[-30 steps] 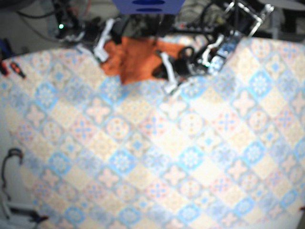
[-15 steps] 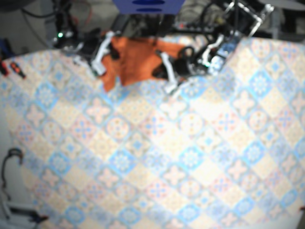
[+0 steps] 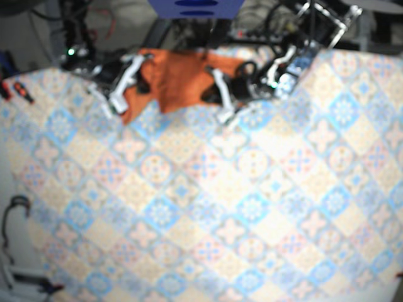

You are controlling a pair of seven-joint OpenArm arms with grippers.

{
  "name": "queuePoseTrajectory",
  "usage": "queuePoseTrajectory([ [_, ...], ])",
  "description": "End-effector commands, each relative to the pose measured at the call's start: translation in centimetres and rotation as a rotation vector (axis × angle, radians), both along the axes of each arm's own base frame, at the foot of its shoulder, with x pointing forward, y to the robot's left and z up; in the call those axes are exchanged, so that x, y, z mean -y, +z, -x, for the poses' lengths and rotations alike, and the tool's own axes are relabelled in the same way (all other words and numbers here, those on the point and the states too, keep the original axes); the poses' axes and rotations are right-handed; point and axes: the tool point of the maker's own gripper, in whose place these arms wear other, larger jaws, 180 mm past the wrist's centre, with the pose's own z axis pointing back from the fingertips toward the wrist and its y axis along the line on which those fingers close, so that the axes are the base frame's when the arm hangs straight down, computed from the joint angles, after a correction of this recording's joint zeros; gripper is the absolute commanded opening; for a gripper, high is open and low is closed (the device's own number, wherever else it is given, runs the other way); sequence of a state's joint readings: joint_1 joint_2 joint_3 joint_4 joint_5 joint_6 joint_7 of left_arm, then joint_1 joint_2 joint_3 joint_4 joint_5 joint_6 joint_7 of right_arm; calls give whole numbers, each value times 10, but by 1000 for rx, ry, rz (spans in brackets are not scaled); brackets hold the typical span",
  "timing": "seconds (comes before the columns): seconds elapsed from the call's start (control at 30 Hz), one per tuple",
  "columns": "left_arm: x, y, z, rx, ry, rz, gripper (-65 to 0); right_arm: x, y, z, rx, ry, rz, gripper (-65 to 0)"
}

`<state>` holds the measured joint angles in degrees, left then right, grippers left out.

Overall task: Fold the T-shirt properly
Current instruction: 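Lift the other end with the right gripper and fold it toward the left gripper, then lay the folded end onto the bundle beside the left gripper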

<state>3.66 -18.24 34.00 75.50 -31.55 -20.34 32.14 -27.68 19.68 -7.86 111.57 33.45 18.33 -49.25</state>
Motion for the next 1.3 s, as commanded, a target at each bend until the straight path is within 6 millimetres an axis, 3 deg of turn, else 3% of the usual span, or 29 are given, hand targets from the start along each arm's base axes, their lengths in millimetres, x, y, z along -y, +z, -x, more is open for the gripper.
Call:
queuePoseTrajectory([
  [0.0,-53,-38,18,-82,-7,-263,-650,-3,13,-7,47,5,-22,-612],
  [0.3,-61,-47,24,-112,1,-282,-650,-5,17,-2,52,9,-23,-613],
  [0.43,-61,-45,16,-98,4,-283,-650,-2,17,-5,58,3,-17,-613],
  [0.63,-61,-44,14,-93,4,-283,-650,20,1,-4,74,38,170,-613],
  [0.8,-61,-44,14,-94,4,-283,-650,27,-4,-3,78,45,228,-613],
  [1.07,-62,-44,14,-94,4,-285,-650,20,-2,-3,79,37,206,-613],
  [1.27,-62,-44,14,-96,3,-286,-650,4,-6,10,49,21,160,-650],
])
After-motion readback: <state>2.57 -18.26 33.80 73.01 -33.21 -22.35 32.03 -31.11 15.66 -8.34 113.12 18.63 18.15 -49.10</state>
